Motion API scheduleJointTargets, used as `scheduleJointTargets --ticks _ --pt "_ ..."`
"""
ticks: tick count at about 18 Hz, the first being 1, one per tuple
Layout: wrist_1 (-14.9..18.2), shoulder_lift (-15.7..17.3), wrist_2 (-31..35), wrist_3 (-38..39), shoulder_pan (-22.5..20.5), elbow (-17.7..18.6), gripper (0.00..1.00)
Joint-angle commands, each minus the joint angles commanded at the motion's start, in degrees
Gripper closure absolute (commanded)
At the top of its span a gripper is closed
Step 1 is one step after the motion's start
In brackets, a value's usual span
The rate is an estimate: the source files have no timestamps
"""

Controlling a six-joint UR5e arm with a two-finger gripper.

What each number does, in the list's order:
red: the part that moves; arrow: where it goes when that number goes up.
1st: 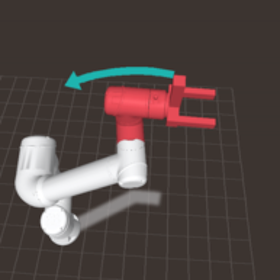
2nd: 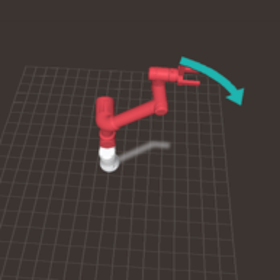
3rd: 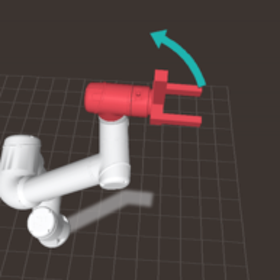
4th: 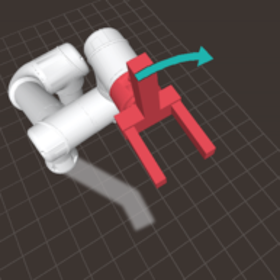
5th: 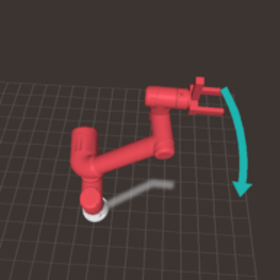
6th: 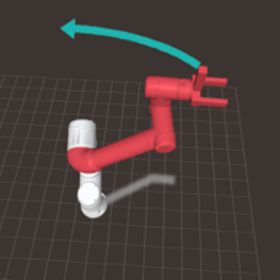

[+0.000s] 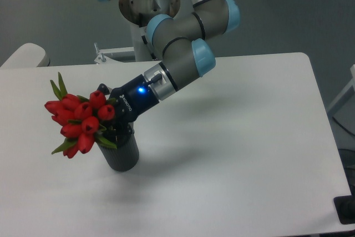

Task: Insert the flowers into the vase
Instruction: 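Tilt the held tulips upright while pushing stems deeper into the vase, then open the gripper to release the tulip stems in the vase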

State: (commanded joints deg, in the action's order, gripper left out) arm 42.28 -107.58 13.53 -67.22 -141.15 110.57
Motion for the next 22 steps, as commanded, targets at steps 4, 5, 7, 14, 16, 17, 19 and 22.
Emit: scheduleJointTargets --ticks 4,5,7,14,16,17,19,22 --pt "0.0 -0.1 0.0 -1.7 -0.4 1.1 0.8" --pt "0.0 -0.1 0.0 -2.1 -0.5 1.6 0.79" --pt "0.0 -0.1 0.0 -4.1 -0.7 2.8 0.76" --pt "0.0 -0.1 -0.1 -4.7 -1.6 3.2 0.54" --pt "0.0 -0.1 -0.1 -4.6 -1.6 3.0 0.5" --pt "0.0 -0.1 -0.1 -4.7 -1.6 3.0 0.47" --pt "0.1 -0.1 -0.1 -4.6 -1.7 2.8 0.41" --pt "0.1 -0.1 -0.1 -4.6 -2.0 2.9 0.0"
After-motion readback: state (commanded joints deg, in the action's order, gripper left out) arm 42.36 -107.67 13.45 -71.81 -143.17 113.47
